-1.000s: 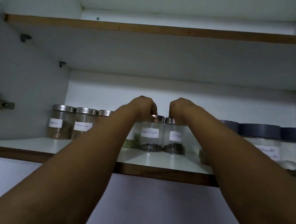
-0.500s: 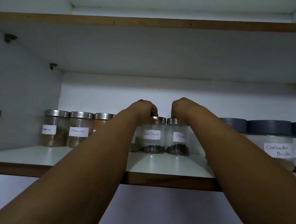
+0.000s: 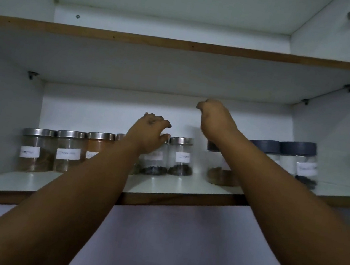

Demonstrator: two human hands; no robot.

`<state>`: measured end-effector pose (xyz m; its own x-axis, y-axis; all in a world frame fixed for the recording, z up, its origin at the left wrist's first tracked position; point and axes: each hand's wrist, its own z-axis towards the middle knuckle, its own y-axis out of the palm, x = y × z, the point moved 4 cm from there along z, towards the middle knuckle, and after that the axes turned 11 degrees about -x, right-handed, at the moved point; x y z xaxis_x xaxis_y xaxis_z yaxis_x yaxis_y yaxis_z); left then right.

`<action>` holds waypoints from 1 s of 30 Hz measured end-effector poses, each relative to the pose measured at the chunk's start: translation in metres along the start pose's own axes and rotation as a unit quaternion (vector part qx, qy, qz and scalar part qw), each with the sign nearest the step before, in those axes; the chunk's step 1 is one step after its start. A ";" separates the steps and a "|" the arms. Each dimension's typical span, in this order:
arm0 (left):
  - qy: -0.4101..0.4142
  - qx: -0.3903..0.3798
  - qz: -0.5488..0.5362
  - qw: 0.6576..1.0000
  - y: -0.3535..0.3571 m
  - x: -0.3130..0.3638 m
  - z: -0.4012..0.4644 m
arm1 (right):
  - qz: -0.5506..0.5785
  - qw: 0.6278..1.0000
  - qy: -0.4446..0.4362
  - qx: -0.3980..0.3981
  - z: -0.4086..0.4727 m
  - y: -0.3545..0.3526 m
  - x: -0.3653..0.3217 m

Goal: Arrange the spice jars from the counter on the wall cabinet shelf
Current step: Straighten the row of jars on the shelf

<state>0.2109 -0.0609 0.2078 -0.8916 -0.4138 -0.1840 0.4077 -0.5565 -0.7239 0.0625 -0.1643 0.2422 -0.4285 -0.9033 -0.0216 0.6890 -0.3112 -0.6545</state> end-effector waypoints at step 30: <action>-0.070 -0.248 0.040 0.965 0.018 0.140 0.072 | -0.188 0.929 -0.086 -0.306 -0.008 0.015 0.128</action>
<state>0.1073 -0.1811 0.2169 -0.8117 -0.5537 -0.1856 0.2985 -0.1202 -0.9468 0.0131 -0.2826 0.2236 -0.4355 -0.8151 0.3821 0.0254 -0.4354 -0.8999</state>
